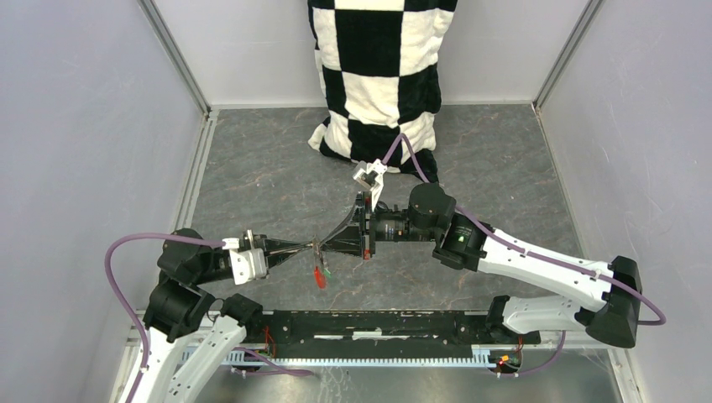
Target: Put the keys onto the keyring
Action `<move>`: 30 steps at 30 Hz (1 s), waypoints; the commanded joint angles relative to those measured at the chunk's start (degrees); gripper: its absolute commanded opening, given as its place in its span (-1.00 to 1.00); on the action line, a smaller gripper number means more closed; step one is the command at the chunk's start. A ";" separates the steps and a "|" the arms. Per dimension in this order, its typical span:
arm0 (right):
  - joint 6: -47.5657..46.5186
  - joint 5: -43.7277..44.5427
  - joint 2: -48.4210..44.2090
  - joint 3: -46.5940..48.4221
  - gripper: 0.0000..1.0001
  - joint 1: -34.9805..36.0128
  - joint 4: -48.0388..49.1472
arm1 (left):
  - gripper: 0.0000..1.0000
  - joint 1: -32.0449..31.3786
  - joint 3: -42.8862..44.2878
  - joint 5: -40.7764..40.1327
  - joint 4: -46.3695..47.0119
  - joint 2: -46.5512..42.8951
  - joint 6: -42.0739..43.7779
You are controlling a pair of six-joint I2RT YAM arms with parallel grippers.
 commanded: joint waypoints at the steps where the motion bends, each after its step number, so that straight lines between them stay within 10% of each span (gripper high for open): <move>1: 0.73 -1.26 0.46 1.77 -0.98 0.11 3.67 | -0.96 0.06 -0.16 -0.32 1.61 -0.05 2.67; 30: -0.01 1.41 0.51 2.70 -0.98 0.18 2.11 | -0.96 0.03 -0.35 1.39 -2.34 -1.28 7.94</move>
